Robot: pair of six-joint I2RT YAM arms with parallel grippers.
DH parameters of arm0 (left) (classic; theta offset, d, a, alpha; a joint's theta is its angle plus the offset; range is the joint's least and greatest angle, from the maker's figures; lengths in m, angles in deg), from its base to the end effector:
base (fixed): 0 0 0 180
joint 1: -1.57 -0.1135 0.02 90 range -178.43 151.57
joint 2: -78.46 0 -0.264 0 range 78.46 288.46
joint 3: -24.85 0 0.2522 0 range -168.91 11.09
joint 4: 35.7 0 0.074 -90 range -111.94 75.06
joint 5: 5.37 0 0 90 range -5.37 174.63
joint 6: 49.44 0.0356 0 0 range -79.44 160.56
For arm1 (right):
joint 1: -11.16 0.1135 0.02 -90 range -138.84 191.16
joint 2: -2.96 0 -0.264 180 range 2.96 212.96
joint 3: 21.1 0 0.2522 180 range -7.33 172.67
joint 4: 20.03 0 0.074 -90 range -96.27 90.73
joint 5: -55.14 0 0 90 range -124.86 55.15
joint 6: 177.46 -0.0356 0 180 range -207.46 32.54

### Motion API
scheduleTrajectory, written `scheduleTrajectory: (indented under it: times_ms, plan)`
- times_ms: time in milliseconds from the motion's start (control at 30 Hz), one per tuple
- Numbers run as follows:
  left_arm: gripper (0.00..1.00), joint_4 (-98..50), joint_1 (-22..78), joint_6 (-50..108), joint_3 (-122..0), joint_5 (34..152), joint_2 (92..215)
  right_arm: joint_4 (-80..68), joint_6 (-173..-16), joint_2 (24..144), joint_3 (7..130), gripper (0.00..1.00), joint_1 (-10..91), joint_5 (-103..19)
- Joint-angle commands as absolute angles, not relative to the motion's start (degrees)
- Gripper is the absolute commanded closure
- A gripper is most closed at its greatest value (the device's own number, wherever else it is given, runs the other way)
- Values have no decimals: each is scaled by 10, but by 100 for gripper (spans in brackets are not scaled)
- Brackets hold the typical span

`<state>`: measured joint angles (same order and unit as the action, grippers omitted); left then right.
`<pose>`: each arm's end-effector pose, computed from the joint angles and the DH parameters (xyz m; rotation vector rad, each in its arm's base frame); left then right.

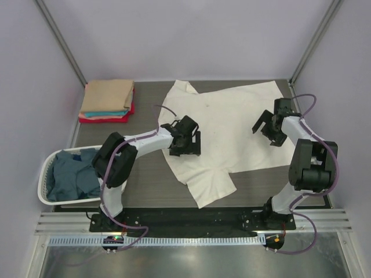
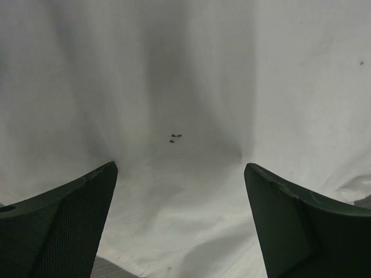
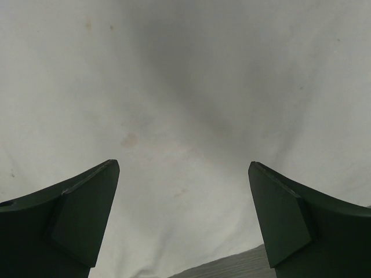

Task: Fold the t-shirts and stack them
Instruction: Flatten the tshirt out

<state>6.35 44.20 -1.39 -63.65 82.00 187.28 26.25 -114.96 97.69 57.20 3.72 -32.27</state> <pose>0.2899 -0.2646 0.1787 0.0008 2.7261 -0.4048 0.3309 -0.0448 0.2079 0.8138 2.5371 0.0533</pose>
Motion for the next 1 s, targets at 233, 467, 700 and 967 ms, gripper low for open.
scheduleTrajectory:
  times_ms: [233,467,700,967]
  plan:
    - [3,121,376,-52,-461,718,1776,211,-1196,915,487,0,40,-399]
    - [2,158,324,-30,-416,741,1649,203,-1242,812,414,0,82,-413]
    - [1,172,346,3,-471,732,1607,193,-1251,752,375,0,96,-375]
    - [3,92,351,2,-481,796,1669,132,-1235,826,315,0,91,-408]
